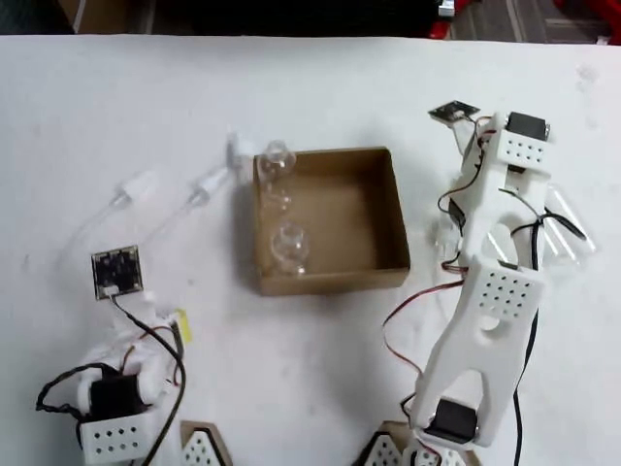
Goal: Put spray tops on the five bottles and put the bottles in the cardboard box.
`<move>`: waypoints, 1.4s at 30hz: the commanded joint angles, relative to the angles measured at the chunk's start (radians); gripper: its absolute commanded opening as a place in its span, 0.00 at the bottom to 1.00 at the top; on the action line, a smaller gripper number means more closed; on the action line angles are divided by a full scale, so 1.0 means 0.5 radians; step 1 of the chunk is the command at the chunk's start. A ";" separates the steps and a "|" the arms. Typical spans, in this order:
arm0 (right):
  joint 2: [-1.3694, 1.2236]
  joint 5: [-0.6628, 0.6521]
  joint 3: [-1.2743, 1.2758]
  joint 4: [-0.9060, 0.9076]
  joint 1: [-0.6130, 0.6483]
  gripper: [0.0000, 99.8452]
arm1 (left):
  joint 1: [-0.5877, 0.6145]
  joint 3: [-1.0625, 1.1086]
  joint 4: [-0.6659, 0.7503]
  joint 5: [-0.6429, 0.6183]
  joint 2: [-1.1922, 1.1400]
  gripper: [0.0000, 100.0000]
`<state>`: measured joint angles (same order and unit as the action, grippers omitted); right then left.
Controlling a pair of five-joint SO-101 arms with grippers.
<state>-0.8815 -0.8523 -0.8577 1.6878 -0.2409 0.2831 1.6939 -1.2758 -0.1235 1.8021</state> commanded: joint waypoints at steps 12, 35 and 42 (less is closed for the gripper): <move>0.913 0.071 -0.338 0.072 0.044 0.02 | 0.020 0.000 0.000 -0.018 0.011 0.15; 2.800 1.550 1.065 -0.468 0.744 0.02 | 0.020 0.000 -0.012 -0.021 0.011 0.15; 3.058 1.565 2.081 -1.422 0.879 0.02 | 0.020 0.000 -0.012 -0.021 0.011 0.15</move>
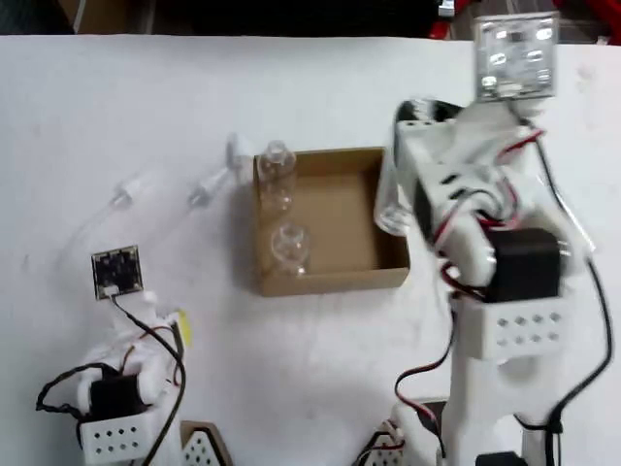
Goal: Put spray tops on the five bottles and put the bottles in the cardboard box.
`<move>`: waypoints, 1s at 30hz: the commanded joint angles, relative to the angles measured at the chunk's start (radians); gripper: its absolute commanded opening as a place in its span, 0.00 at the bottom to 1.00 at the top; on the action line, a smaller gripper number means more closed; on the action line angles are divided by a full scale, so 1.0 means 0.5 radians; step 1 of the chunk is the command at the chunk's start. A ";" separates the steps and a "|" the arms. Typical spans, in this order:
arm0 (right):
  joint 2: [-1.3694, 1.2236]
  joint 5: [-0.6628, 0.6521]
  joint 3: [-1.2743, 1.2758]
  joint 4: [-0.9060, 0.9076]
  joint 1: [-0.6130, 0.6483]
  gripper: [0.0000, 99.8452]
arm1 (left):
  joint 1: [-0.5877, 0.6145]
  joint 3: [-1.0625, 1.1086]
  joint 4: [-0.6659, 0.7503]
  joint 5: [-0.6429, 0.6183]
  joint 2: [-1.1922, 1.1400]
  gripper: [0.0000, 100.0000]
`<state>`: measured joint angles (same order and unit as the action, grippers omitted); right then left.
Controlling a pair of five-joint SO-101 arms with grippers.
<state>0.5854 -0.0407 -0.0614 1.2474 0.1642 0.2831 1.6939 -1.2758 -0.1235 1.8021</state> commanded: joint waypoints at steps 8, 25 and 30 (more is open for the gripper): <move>0.183 -0.098 1.231 -1.324 0.167 0.02 | 0.020 0.000 -0.012 -0.021 0.011 0.15; 0.176 -0.117 2.262 -2.696 0.422 0.02 | 0.020 0.000 -0.012 -0.025 0.011 0.15; 0.176 -0.117 2.387 -2.920 0.422 0.02 | 0.020 0.000 -0.012 -0.028 0.011 0.15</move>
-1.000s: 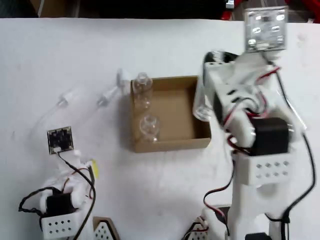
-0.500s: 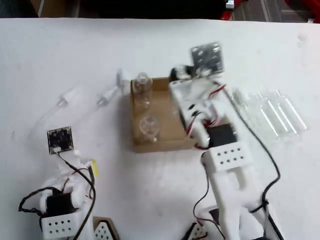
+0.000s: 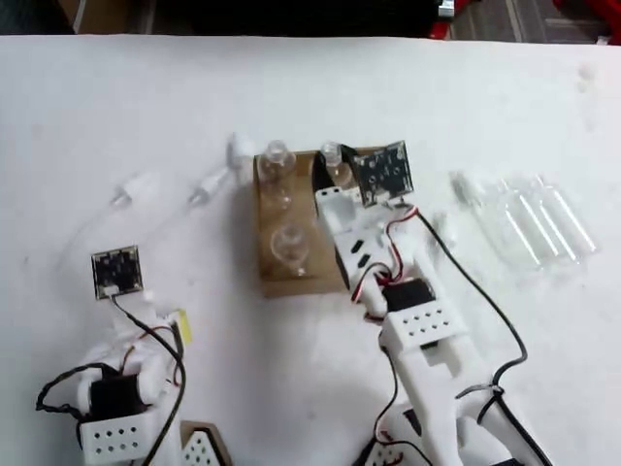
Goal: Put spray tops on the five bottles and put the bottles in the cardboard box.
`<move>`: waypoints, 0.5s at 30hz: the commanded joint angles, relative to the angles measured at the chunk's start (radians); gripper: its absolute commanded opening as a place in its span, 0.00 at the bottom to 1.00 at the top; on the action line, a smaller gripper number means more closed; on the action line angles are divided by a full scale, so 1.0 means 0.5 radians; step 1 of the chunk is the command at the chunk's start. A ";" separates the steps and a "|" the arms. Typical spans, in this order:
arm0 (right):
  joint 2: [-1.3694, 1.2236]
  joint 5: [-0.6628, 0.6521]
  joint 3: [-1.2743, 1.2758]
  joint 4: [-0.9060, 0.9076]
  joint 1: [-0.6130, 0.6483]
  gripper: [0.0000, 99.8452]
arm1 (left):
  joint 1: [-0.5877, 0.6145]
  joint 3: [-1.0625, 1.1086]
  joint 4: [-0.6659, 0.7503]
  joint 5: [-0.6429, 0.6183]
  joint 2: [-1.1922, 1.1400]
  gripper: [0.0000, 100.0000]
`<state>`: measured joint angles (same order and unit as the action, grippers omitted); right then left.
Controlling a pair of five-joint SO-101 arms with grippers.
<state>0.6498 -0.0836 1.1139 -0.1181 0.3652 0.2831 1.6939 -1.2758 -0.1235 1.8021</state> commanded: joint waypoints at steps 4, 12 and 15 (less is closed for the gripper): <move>0.035 -0.031 0.089 -0.284 0.020 0.02 | 0.020 0.000 -0.012 -0.028 0.011 0.15; -0.437 -0.031 0.092 -0.753 -0.029 0.02 | 0.020 0.000 -0.012 -0.028 0.011 0.15; -0.551 -0.031 0.104 -0.922 -0.078 0.02 | 0.020 0.000 -0.012 -0.028 0.011 0.15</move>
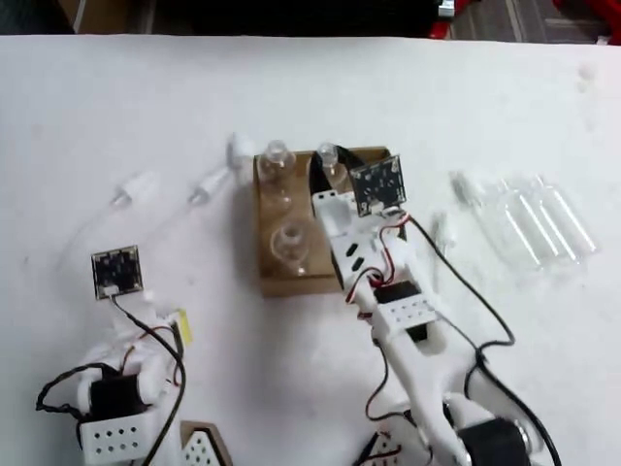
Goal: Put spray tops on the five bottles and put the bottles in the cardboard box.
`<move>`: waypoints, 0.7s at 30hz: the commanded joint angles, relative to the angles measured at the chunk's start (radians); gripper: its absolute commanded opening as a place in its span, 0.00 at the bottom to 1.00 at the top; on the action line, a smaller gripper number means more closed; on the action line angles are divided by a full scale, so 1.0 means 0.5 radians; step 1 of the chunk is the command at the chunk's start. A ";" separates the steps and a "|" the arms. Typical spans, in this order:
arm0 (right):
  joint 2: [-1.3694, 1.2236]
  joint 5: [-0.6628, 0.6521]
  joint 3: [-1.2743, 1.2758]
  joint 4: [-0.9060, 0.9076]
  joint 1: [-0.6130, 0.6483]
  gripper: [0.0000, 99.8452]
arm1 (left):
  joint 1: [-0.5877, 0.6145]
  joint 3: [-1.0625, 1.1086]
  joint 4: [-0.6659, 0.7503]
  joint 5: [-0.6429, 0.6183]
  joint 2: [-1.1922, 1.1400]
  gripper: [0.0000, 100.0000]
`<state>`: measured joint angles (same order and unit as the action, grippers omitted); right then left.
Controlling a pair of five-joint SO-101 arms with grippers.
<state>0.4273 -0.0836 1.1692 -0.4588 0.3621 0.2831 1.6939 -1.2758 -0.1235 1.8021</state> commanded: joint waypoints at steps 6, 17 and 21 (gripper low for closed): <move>-0.204 -0.031 -0.006 -0.256 -0.078 0.02 | 0.020 0.000 -0.012 -0.028 0.011 0.15; -0.235 -0.034 0.061 -0.256 -0.066 0.02 | 0.020 0.000 -0.012 -0.028 0.011 0.15; -0.235 -0.034 0.061 -0.253 -0.066 0.02 | 0.020 0.000 -0.012 -0.028 0.011 0.15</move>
<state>0.3061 -0.0836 1.2060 -0.5662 0.3391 0.2831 1.6939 -1.2758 -0.1235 1.8021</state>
